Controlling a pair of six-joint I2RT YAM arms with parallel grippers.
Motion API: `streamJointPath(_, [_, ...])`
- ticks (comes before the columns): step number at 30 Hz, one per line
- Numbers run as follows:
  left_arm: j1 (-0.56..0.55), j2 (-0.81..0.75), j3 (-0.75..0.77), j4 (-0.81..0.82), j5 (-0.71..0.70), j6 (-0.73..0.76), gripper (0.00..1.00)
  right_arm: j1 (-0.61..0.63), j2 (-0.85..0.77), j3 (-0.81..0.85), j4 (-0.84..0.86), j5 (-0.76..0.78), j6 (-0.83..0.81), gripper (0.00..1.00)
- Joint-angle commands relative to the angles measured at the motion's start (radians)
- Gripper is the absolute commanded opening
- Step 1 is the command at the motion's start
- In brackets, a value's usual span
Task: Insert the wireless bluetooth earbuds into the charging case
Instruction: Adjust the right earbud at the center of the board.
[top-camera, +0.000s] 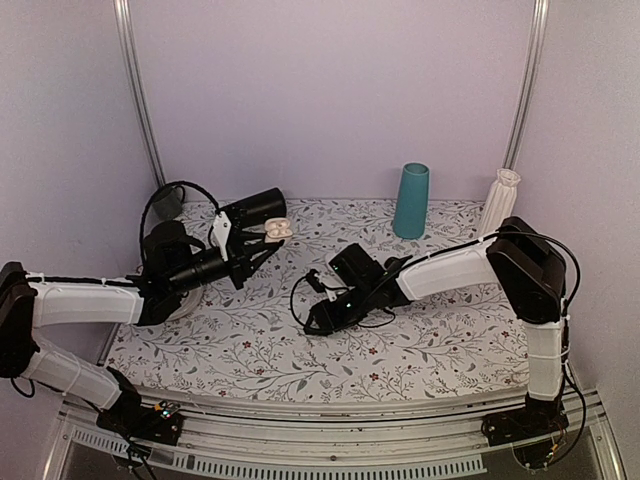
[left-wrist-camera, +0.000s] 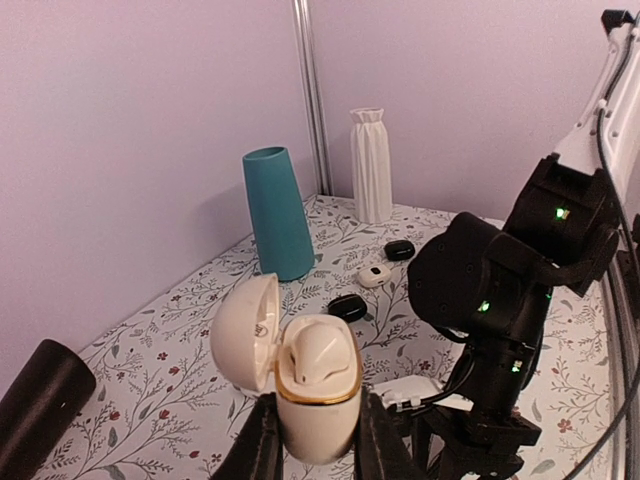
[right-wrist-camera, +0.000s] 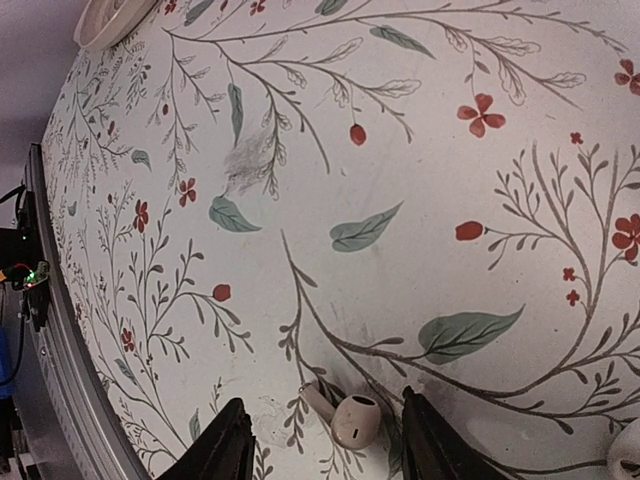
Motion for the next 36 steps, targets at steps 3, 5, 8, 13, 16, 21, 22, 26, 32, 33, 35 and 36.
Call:
streamJointPath(3, [0.012,-0.026,-0.003,-0.001,-0.01,0.005,0.0,0.009,0.008,0.001,0.011,-0.04,-0.015,0.51])
streamJointPath(5, [0.013,-0.031,-0.008,0.002,-0.013,0.003,0.0,0.014,0.0,0.001,0.001,-0.045,-0.016,0.51])
streamJointPath(8, [0.013,-0.035,-0.013,0.006,-0.014,0.003,0.0,0.025,-0.008,-0.001,-0.012,-0.049,-0.019,0.51])
streamJointPath(13, [0.013,-0.039,-0.016,0.001,-0.011,0.008,0.0,0.041,-0.027,-0.008,-0.028,-0.049,-0.012,0.51])
streamJointPath(16, [0.015,-0.04,-0.017,0.001,-0.007,0.008,0.0,0.051,-0.043,-0.015,-0.035,-0.053,-0.002,0.51])
streamJointPath(21, [0.015,-0.037,-0.019,0.002,-0.007,0.007,0.0,0.06,-0.074,-0.021,-0.043,-0.069,0.008,0.51])
streamJointPath(22, [0.016,-0.037,-0.018,0.003,-0.007,0.005,0.0,0.06,-0.077,-0.019,-0.048,-0.072,0.003,0.51])
streamJointPath(26, [0.016,-0.035,-0.018,0.004,-0.007,0.004,0.0,0.06,-0.091,-0.017,-0.054,-0.064,-0.03,0.51])
streamJointPath(32, [0.017,-0.041,-0.018,-0.001,-0.007,0.005,0.0,0.035,-0.087,-0.021,-0.049,-0.045,-0.127,0.53])
streamJointPath(33, [0.016,-0.043,-0.017,-0.002,-0.007,0.006,0.0,0.031,-0.084,-0.019,-0.044,-0.047,-0.142,0.53])
streamJointPath(35, [0.018,-0.046,-0.017,-0.006,-0.007,0.007,0.0,0.031,-0.072,-0.007,-0.044,-0.052,-0.19,0.53])
streamJointPath(36, [0.018,-0.046,-0.016,-0.009,-0.007,0.008,0.0,0.032,-0.065,0.004,-0.048,-0.054,-0.205,0.53])
